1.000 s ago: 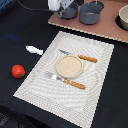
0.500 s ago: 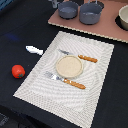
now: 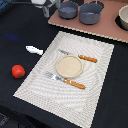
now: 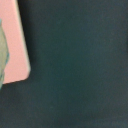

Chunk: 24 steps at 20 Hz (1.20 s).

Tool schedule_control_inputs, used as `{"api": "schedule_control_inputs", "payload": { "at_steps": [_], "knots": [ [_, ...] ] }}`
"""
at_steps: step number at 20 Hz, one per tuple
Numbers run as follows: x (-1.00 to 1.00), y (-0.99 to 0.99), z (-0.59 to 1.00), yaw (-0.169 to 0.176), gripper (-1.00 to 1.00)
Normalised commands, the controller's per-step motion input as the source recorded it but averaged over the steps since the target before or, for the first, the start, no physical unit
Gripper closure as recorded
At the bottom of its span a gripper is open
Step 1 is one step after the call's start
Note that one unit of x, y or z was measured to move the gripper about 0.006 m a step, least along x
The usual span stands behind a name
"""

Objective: Place the pan onto the stove and place the fish and sausage into the pan.

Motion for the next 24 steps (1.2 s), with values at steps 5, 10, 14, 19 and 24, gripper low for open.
{"api": "schedule_control_inputs", "payload": {
  "at_steps": [5, 10, 14, 19, 24],
  "knots": [
    [0.00, -0.90, -0.23, 0.061, -1.00],
    [0.00, -0.47, -0.36, 0.037, -1.00],
    [0.00, -0.21, -0.43, 0.005, -1.00],
    [-0.04, -0.31, -0.52, 0.000, -1.00],
    [-0.04, -0.21, -0.46, 0.000, -1.00]
  ]
}}
